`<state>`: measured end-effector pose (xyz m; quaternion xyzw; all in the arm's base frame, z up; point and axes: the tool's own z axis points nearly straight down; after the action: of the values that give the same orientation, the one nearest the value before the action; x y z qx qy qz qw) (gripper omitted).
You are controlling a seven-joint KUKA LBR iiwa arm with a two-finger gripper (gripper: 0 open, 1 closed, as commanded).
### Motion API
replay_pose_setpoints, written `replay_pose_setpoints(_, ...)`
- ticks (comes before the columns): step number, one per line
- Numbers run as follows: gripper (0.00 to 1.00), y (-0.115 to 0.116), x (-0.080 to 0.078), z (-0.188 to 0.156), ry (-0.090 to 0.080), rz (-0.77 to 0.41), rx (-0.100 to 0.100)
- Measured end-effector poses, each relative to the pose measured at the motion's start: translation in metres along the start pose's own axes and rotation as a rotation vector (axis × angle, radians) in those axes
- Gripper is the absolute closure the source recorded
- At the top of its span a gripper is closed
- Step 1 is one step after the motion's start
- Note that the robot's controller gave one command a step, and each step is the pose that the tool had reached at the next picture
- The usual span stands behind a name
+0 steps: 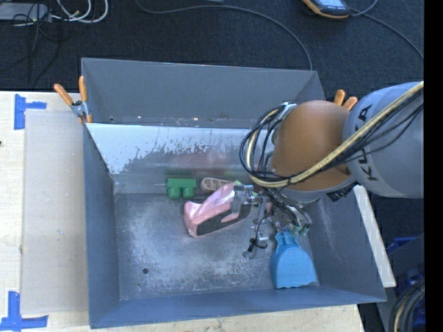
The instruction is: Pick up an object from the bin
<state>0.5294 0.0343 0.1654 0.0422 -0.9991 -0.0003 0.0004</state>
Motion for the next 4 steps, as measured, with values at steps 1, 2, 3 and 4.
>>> replay_pose_setpoints(1, 0.0, 0.027, -0.07, 0.013, 0.002, -0.044, -0.001)
replay_pose_setpoints(2, 0.0, 0.003, -0.069, 0.035, 0.001, -0.152, -0.001)
replay_pose_setpoints(3, 0.0, -0.008, -0.074, 0.09, -0.021, -0.129, 0.0)
replay_pose_setpoints(4, 1.0, -0.005, -0.081, 0.087, -0.01, -0.184, -0.001)
